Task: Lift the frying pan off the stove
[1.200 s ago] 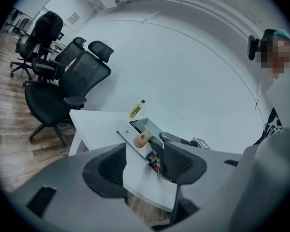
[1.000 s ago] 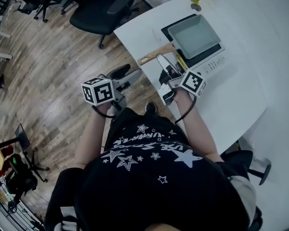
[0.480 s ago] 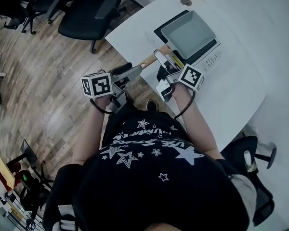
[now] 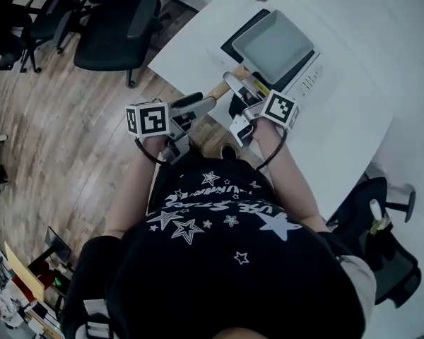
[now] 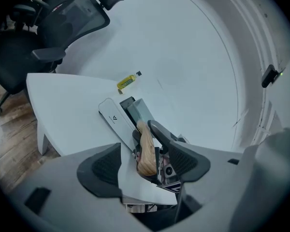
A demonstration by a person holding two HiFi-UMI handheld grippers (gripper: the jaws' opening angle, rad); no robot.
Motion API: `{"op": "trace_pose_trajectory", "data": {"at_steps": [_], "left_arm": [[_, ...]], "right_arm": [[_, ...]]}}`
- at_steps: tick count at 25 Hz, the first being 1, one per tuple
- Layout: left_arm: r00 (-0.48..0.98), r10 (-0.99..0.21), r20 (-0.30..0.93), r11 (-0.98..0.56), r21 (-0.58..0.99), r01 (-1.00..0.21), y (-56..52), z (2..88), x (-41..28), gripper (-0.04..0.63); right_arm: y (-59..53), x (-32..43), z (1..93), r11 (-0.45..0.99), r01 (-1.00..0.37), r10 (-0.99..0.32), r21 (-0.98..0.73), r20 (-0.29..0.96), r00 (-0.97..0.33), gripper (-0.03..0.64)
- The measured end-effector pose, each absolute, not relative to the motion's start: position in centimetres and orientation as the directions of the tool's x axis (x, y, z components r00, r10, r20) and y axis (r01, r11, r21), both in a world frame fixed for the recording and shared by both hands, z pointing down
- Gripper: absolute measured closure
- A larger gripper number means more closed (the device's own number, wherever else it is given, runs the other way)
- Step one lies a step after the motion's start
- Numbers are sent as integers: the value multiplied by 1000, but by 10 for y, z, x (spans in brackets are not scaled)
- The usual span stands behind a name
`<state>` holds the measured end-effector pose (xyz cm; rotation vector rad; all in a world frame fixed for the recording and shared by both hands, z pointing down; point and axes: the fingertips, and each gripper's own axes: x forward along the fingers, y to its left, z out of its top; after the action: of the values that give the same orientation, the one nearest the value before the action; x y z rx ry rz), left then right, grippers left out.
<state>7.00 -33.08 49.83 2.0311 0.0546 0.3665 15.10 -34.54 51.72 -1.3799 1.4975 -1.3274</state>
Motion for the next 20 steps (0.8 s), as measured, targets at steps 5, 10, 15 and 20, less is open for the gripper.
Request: {"op": "trace_pose_trajectory", "data": {"at_steps": [5, 10, 15, 20], "left_arm": [[944, 248, 217, -450, 889, -86, -330, 499, 76, 302], [926, 315, 208, -435, 899, -54, -326, 500, 81, 302], [904, 372, 212, -421, 906, -39, -319, 505, 86, 302], [893, 407, 193, -379, 925, -28, -316, 505, 90, 304]], "right_arm": [[-342, 154, 518, -85, -250, -978, -965, 129, -166, 440], [-341, 154, 519, -88, -233, -979, -968, 128, -161, 451], [-340, 154, 519, -95, -224, -979, -970, 132, -157, 453], [-339, 155, 518, -97, -238, -978, -966, 136, -156, 454]]}}
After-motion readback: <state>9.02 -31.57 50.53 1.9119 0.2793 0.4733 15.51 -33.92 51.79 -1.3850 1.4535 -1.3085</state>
